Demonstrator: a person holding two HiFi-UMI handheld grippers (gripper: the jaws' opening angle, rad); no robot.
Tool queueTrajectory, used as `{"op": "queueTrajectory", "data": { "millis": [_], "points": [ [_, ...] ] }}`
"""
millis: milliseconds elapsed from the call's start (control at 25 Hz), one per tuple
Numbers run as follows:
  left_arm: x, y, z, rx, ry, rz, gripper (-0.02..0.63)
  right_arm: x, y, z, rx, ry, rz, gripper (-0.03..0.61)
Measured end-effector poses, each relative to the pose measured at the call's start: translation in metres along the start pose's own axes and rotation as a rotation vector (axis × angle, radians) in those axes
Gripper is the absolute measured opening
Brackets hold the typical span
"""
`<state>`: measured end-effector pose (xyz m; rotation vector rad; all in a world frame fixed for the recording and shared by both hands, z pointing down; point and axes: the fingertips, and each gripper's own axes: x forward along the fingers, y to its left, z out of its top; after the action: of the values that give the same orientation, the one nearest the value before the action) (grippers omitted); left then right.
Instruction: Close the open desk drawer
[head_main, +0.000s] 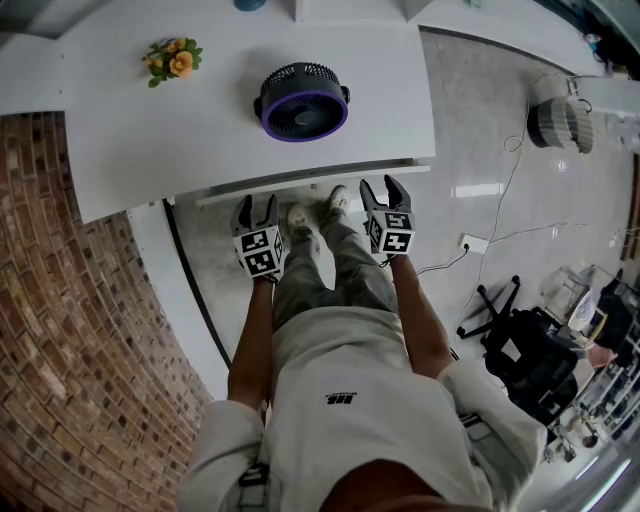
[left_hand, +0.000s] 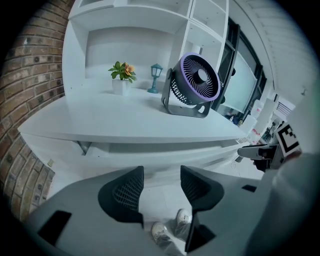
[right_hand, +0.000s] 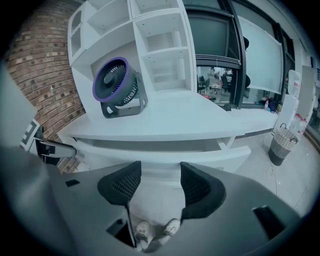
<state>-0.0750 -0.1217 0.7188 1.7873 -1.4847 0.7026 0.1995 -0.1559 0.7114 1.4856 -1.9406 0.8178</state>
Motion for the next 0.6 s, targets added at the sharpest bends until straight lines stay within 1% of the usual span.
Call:
{"op": "queueTrajectory", "data": {
  "millis": [600],
  "points": [
    [0.010,0.005,0.011,0.004,-0.019,0.004,0.234,0.012,-0.002,0.011,-0.009,-0.025,-0.007,0.250]
  ]
}}
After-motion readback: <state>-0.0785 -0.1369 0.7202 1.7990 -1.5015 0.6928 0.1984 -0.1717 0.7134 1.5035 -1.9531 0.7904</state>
